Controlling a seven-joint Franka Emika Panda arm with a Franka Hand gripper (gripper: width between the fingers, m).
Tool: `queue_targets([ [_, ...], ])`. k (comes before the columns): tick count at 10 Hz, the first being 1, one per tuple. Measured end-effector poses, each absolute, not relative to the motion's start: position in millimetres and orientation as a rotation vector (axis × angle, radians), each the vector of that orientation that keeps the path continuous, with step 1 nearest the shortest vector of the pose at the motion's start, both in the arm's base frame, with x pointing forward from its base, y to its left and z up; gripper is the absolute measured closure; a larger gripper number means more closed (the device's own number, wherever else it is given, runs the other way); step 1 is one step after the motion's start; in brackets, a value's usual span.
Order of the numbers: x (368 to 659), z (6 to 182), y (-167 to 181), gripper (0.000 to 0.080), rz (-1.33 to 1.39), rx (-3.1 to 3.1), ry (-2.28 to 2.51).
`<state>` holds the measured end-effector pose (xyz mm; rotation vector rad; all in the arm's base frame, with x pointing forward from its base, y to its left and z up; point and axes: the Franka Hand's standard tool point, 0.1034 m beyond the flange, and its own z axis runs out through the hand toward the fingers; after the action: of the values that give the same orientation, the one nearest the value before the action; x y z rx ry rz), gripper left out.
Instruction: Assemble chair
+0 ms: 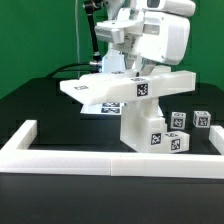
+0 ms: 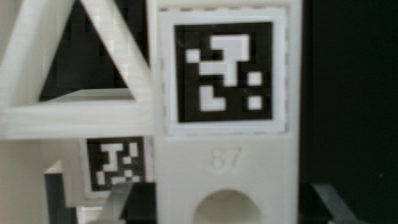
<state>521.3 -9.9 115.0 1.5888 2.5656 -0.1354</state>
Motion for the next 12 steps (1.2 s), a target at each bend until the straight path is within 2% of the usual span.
queue_targets([
  [7,519.0,99.6,-13.1,0.0509,-0.146,1.598,2.571],
  [12,518.8,99.5,-13.4,0.0509,-0.148,1.620,2.559],
])
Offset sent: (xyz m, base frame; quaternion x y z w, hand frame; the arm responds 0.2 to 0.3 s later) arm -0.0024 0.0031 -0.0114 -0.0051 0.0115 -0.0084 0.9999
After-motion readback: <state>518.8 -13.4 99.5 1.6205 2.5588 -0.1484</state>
